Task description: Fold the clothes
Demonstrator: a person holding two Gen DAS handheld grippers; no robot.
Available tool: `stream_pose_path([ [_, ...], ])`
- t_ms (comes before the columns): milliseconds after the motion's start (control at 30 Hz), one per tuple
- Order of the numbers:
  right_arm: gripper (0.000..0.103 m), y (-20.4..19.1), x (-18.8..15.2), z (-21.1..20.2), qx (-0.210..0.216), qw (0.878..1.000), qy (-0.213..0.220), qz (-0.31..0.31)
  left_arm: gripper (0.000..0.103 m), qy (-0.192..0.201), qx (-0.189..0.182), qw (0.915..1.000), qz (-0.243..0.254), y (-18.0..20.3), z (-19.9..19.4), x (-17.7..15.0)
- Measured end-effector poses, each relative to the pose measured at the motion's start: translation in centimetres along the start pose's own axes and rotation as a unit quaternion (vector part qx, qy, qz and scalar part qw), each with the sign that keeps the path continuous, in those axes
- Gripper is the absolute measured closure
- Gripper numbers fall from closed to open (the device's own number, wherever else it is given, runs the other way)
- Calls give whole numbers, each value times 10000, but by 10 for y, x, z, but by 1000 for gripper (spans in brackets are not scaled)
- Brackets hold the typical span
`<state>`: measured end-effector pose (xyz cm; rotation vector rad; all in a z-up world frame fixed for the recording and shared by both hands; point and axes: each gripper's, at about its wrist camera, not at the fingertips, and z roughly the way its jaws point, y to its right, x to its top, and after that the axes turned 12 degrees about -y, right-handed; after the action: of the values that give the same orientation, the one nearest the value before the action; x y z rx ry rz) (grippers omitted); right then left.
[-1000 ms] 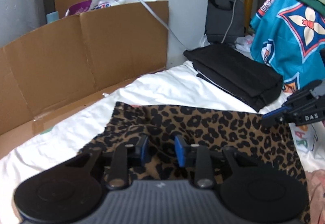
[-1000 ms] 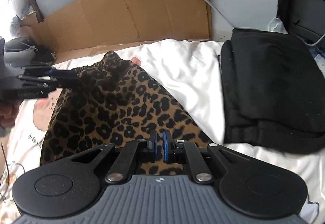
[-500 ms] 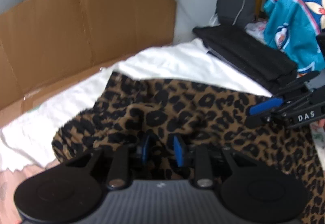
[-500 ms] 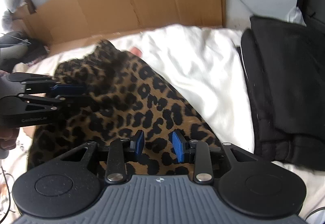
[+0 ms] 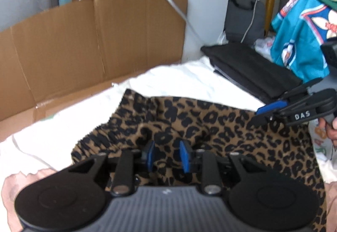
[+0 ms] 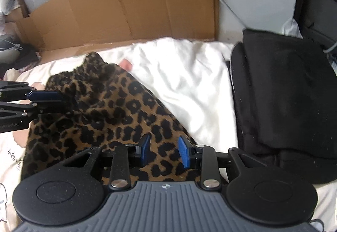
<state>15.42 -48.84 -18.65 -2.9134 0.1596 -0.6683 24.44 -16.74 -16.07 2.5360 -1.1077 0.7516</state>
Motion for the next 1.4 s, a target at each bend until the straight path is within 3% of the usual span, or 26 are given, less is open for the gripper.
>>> stream_pose_path([
  [300, 66, -24, 10, -2, 266, 9989, 111, -365, 80, -199, 103, 9997, -105, -7, 18, -7],
  [567, 66, -35, 22, 16, 329, 9983, 149, -466, 80, -136, -65, 9997, -197, -14, 37, -18],
  [833, 66, -56, 42, 34, 684, 9951, 359, -623, 81, 160, -153, 9994, -263, -17, 11, -27],
  [967, 66, -62, 51, 52, 547, 9952, 320, -747, 82, -22, 159, 9998, -140, -21, 17, -39],
  [1100, 66, -57, 56, 71, 250, 9979, 194, -558, 83, -74, 119, 9997, -206, -26, 22, -47],
  [1200, 67, -51, 59, 80, 270, 9984, 140, -481, 83, -48, 146, 9993, -351, -25, 12, -42],
  [1400, 66, -51, 53, 56, 216, 9981, 283, -500, 83, -61, -143, 9995, -291, -9, 0, -45],
])
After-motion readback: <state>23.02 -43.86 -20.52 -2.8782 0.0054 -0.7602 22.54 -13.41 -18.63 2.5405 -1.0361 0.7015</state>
